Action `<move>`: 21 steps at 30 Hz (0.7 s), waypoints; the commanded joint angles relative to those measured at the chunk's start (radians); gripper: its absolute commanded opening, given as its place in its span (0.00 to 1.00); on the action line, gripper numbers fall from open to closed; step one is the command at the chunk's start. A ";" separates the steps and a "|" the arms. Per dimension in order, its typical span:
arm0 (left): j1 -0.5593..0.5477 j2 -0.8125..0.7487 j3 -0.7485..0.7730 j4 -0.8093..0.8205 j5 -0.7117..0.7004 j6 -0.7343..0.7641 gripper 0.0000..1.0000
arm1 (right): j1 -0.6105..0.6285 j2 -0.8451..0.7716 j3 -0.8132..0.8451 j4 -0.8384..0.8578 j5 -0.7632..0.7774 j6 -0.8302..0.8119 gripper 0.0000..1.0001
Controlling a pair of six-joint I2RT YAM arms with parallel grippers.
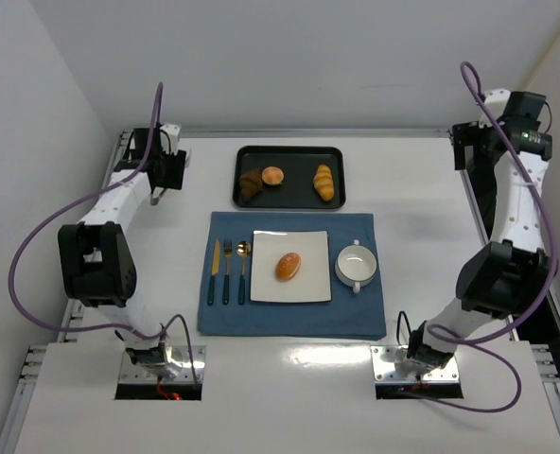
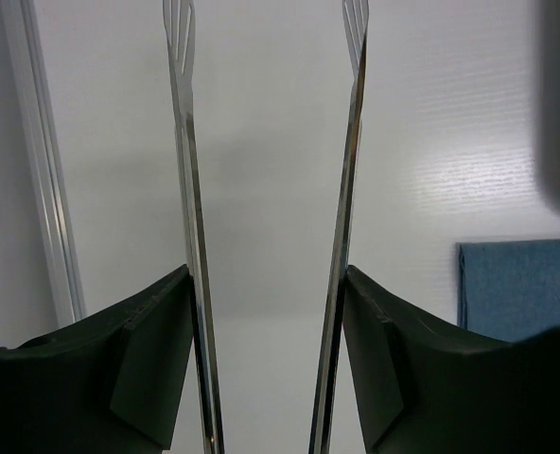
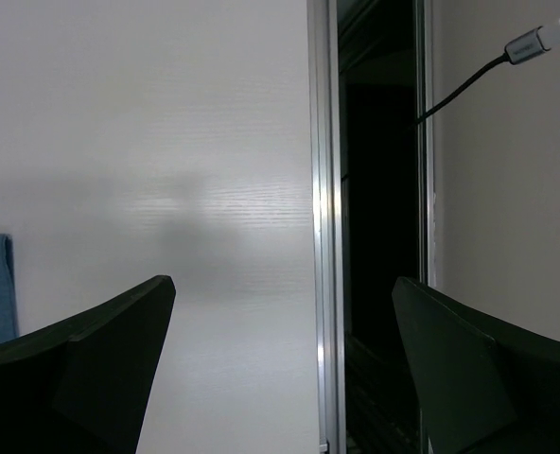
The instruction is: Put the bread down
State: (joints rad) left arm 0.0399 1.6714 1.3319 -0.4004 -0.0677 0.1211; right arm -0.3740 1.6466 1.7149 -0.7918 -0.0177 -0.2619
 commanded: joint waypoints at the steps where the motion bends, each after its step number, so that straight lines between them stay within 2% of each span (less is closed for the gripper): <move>1: 0.005 0.045 0.078 0.092 -0.012 -0.026 0.56 | 0.049 0.050 -0.003 0.083 0.073 0.015 1.00; 7: 0.014 0.129 0.124 0.092 -0.030 -0.044 0.56 | 0.168 0.125 -0.032 0.164 0.188 0.033 1.00; 11: 0.014 0.143 0.133 0.081 -0.040 -0.069 0.56 | 0.217 0.163 0.006 0.184 0.248 0.094 1.00; 17: 0.014 0.103 0.032 0.095 -0.014 -0.080 0.56 | 0.253 0.268 0.097 0.184 0.294 0.136 1.00; 21: 0.014 0.103 0.000 0.084 -0.004 -0.080 0.56 | 0.262 0.300 0.141 0.170 0.250 0.136 1.00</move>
State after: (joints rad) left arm 0.0422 1.8175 1.3464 -0.3466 -0.0895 0.0608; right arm -0.1204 1.9396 1.7863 -0.6518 0.2268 -0.1566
